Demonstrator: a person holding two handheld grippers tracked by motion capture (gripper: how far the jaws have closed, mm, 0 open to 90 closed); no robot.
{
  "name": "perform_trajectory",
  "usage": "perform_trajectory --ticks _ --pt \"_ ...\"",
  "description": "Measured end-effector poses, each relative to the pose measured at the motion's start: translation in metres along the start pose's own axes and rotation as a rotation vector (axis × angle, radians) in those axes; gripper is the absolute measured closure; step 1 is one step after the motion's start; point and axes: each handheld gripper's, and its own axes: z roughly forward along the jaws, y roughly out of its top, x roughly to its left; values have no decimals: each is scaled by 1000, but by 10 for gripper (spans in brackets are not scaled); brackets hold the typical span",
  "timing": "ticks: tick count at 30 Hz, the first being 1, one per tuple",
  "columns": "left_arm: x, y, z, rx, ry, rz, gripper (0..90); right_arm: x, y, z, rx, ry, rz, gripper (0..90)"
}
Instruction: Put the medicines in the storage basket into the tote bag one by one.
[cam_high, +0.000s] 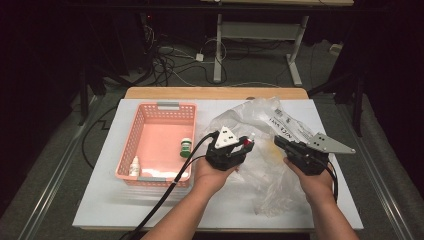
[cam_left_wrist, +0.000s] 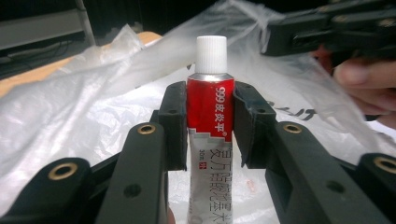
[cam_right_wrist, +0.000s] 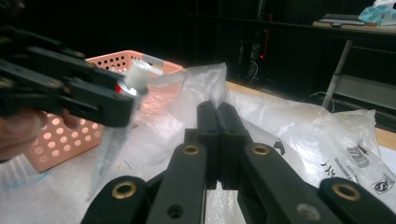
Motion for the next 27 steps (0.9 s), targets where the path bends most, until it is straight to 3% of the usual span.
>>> perform_trajectory --ticks 10,27 --pt "4 -10 29 59 25 12 665 -3 3 -1 -16 -5 10 900" --pt "7 -18 70 85 60 17 663 -4 6 0 -36 -3 15 900"
